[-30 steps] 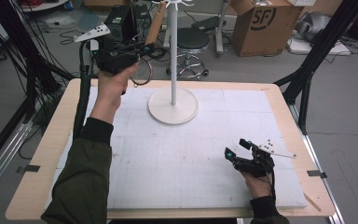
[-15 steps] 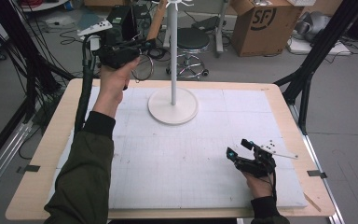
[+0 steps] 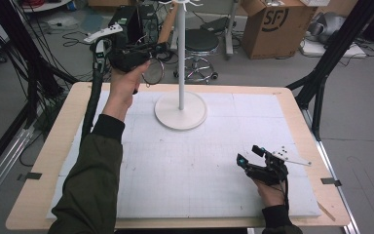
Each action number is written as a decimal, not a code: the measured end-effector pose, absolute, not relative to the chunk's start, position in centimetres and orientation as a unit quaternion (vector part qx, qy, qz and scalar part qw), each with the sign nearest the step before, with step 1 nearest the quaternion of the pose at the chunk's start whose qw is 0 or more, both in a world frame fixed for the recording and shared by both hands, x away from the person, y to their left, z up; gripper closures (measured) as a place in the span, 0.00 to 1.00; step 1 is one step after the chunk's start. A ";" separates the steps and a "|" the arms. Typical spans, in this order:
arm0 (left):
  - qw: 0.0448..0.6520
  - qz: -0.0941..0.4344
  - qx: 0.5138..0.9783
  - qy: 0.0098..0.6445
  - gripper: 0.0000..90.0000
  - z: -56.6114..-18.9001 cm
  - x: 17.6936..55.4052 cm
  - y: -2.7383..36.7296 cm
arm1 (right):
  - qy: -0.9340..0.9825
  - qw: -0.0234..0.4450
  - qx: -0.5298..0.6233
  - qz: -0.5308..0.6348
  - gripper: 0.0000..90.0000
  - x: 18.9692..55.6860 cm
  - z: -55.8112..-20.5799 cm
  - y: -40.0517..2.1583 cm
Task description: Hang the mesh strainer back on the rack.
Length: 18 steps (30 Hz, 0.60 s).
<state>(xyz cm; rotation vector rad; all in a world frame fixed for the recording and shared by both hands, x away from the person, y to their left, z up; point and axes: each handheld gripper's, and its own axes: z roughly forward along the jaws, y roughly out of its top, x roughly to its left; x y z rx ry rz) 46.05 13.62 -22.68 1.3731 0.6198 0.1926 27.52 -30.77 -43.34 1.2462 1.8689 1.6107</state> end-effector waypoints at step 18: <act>0.733 0.061 0.615 0.283 0.79 -24.0 47.3 13.2 | 0.665 0.186 0.447 0.569 0.19 27.6 -43.5 -31.0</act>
